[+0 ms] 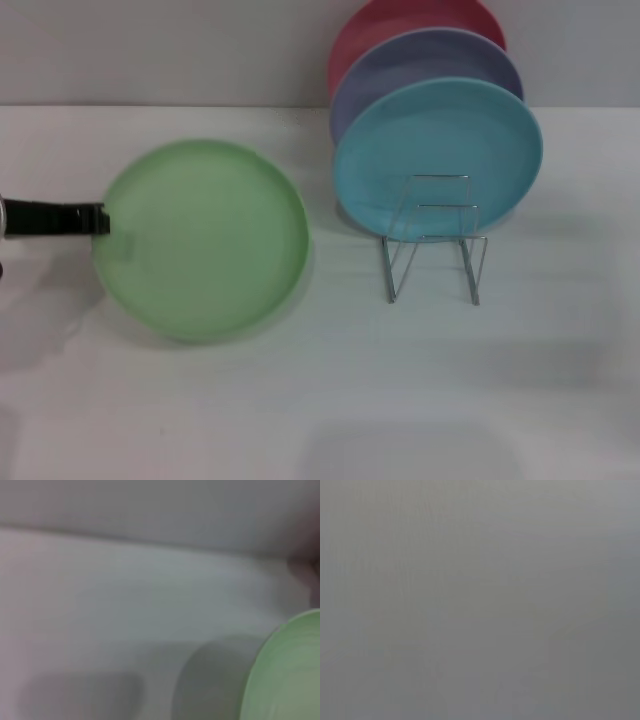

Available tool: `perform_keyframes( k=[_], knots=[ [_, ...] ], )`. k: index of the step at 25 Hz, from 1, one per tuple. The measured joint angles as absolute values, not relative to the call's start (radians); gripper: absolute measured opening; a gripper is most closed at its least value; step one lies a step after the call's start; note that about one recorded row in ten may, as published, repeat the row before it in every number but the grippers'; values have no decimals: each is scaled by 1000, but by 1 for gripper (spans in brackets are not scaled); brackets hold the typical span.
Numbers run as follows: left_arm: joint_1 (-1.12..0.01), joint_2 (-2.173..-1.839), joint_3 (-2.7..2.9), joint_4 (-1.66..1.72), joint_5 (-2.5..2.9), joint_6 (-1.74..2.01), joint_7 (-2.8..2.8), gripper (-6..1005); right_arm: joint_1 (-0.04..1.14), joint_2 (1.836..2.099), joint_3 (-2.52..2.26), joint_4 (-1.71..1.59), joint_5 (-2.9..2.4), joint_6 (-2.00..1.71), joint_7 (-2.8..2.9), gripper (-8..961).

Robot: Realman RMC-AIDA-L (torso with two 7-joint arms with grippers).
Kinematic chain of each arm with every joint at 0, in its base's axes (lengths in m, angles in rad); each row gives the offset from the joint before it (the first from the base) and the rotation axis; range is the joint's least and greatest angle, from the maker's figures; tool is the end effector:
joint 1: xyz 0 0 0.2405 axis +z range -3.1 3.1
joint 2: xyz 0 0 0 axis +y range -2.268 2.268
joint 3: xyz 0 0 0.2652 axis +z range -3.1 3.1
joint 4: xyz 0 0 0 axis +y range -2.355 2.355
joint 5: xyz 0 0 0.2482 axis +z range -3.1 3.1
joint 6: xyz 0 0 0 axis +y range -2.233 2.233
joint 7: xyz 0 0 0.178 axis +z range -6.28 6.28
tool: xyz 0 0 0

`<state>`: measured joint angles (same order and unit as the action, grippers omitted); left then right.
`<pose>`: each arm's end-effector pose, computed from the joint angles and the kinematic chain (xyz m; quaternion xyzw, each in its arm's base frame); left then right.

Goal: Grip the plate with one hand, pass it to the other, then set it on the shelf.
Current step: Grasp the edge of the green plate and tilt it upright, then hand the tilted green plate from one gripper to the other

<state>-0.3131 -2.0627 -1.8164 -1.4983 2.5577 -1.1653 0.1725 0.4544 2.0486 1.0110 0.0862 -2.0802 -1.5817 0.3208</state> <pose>-0.2515 0.4182 0.0289 -0.7658 -0.5304 -0.0276 0.3627 0.3559 0.3672 0.0753 -0.4957 0.1672 0.4687 0.7117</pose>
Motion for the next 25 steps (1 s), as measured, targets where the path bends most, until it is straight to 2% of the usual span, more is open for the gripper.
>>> perform_keyframes(
  k=[16,21,25],
  knots=[
    [-194,-2065,-1714,-1466,2483,-722,323,36,450,2053,1011,73,-2081,-1583,320,599],
    [-98,-2065,-1624,-1426,2270,-462,535,36,455,2052,1011,59,-2081,-1576,319,599],
    [-63,-2066,-1539,-1387,2194,-279,627,34,456,2052,1011,58,-2080,-1576,319,599]
  ],
)
